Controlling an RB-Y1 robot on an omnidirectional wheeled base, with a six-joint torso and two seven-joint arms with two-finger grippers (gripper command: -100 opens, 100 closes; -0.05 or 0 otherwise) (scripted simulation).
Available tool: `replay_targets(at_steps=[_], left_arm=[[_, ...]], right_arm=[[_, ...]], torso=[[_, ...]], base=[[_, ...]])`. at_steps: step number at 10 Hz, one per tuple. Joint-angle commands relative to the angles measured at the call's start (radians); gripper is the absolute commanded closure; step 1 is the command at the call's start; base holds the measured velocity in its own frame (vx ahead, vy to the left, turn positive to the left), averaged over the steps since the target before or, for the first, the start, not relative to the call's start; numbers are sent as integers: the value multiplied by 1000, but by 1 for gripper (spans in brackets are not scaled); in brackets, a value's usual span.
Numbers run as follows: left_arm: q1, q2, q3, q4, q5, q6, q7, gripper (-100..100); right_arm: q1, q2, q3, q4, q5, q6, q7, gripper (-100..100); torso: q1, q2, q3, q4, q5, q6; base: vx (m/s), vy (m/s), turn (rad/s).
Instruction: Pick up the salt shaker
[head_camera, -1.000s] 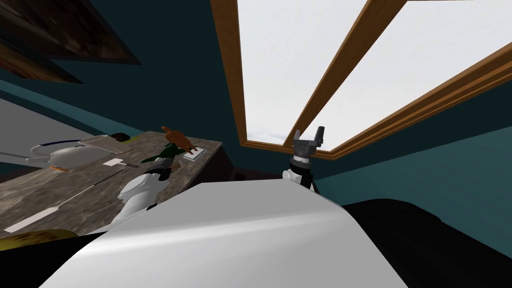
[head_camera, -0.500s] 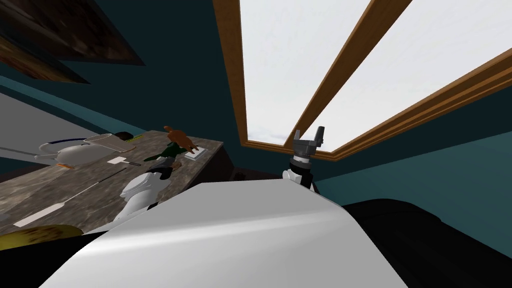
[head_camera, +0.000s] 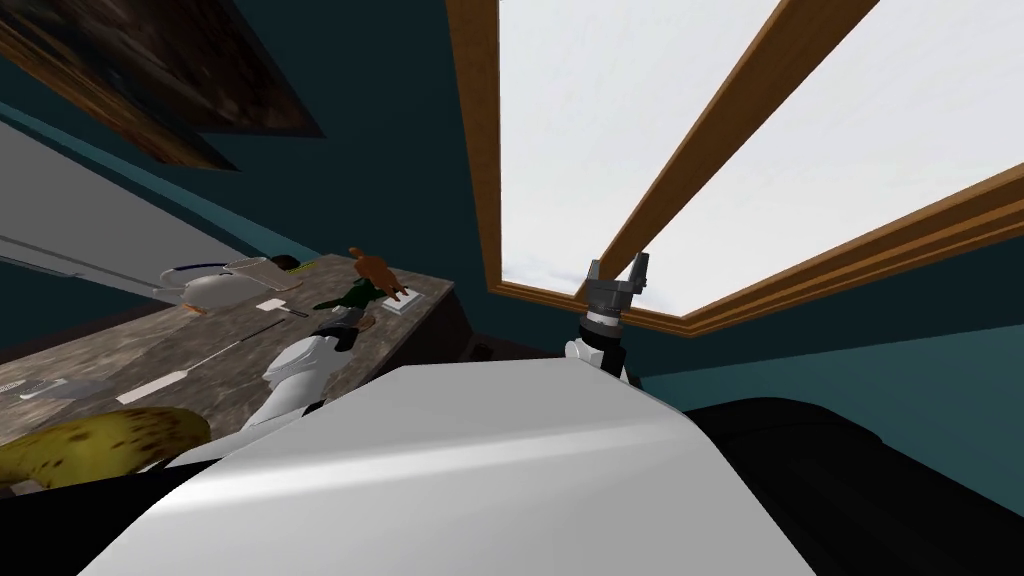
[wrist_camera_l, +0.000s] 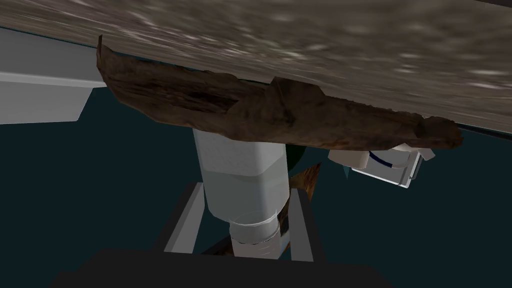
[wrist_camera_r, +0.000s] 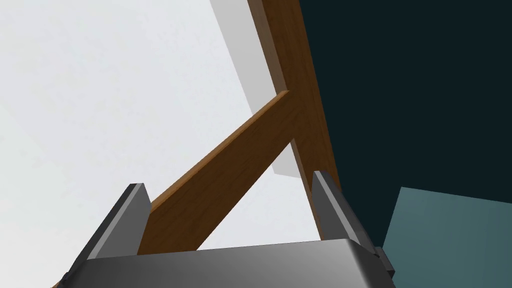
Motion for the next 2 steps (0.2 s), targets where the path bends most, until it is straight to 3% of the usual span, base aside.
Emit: replay_targets(at_steps=[1, 2], left_arm=[[0, 0, 0, 0, 0, 0, 0, 100], [1, 0, -5, -3, 1, 4, 4, 0]], right_arm=[[0, 0, 0, 0, 0, 0, 0, 0], [0, 0, 0, 0, 0, 0, 0, 0]], torso=[[0, 0, 0, 0, 0, 0], [1, 0, 0, 0, 0, 1]], base=[[5, -16, 42], [0, 0, 0]])
